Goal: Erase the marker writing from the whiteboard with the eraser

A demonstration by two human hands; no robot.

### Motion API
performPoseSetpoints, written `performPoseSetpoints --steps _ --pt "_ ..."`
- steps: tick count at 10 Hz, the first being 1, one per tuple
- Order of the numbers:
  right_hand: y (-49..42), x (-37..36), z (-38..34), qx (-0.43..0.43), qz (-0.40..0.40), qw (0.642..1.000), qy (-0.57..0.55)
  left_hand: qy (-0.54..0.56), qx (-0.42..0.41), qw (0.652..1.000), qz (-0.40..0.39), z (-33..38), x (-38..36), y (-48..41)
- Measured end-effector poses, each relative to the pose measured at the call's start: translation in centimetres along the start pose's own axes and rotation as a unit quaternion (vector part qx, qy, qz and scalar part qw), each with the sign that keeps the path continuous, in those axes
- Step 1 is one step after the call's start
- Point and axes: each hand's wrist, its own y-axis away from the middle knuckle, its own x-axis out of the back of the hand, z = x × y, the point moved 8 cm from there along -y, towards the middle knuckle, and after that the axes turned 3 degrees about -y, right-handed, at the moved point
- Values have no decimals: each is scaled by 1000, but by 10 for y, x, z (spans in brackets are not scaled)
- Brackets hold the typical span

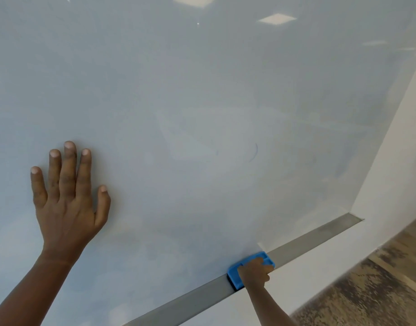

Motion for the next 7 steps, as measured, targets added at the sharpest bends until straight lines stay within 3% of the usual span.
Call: performPoseSetpoints --steps 5,6,7 --pt "-9 7 -4 24 22 999 -14 -49 -12 999 16 0 2 4" --pt "-6 30 -30 107 99 988 -54 -55 -11 998 20 -2 4 2" --pt "12 67 -68 205 201 946 -147 -52 -2 998 26 1 8 0"
